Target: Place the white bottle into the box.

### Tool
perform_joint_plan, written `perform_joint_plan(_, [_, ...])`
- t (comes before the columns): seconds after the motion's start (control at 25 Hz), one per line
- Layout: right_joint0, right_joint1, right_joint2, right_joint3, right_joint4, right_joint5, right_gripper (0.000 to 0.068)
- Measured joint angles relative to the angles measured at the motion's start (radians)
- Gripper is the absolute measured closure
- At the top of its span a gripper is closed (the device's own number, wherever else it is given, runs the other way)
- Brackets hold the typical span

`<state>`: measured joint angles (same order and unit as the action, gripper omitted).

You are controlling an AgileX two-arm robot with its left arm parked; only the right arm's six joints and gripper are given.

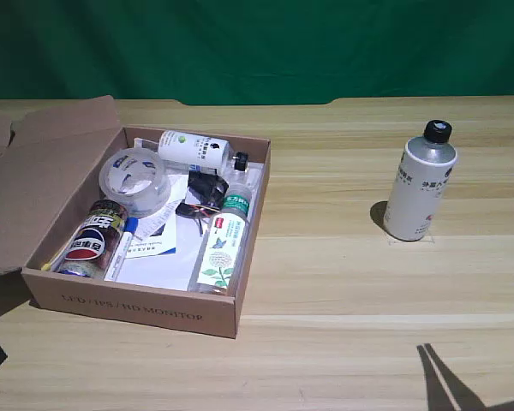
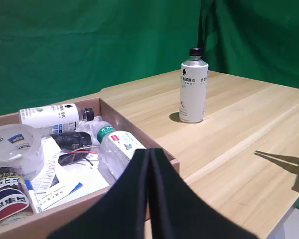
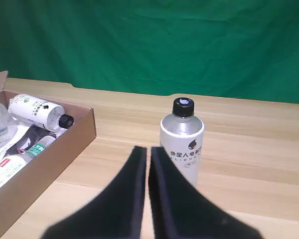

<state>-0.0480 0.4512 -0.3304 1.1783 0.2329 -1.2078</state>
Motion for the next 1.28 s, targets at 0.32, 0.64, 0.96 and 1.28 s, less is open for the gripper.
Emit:
perform_joint_plan(0.32, [0.0,0.0,0.0,0.0,0.0,0.0,0.068])
perform_joint_plan(0.64, [0.0,0.0,0.0,0.0,0.011,0.0,0.068])
perform_joint_plan(0.96, [0.0,0.0,0.0,-0.002,0.064,0.0,0.068])
perform_joint_plan(1.28, [0.0,0.065,0.0,-0.05,0.212,0.042,0.0435])
